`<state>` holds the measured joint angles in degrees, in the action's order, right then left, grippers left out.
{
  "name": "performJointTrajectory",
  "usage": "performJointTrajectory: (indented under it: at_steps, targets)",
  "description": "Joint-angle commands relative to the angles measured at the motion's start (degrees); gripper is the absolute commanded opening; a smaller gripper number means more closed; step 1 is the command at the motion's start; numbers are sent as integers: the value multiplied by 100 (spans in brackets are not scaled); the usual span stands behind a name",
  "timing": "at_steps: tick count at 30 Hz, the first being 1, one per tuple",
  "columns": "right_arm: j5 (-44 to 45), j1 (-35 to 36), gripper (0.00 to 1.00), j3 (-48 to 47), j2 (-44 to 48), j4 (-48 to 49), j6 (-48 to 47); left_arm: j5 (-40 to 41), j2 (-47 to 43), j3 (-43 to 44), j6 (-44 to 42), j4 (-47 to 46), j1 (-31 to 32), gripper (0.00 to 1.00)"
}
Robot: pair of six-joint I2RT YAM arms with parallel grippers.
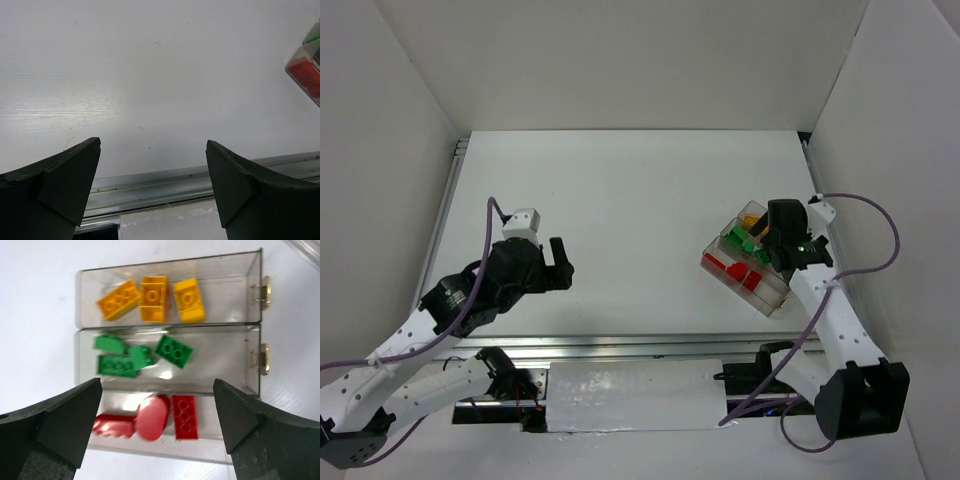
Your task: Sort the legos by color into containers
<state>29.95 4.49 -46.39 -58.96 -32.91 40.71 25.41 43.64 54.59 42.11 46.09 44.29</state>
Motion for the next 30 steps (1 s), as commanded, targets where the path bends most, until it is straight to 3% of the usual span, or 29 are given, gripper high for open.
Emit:
performJointTrajectory:
  at_steps: [1, 7, 16, 20, 25, 30]
  targets:
    - [-602, 16, 100, -545, 708, -347, -229, 736, 153, 481, 332, 329, -8, 99]
    - [-1744, 157, 100, -1072, 2359, -805, -774, 1738, 618, 1378, 439, 997, -148, 99]
    - [-3204, 157, 100, -2733, 3267, -2542, -1986, 2934, 840, 2811, 404, 2060, -325, 100]
    - [-3005, 842, 100, -3505, 3663, -3168, -2313, 3014, 471, 3145, 35, 2343, -325, 100]
    - [-2081, 1650, 100, -4614, 3971, -3977, -2375, 2874, -258, 3383, 70, 2845, -325, 99]
    - [-1607, 2170, 100, -4581, 4181, -4251, -2252, 2715, -812, 3296, 96, 3222, -325, 100]
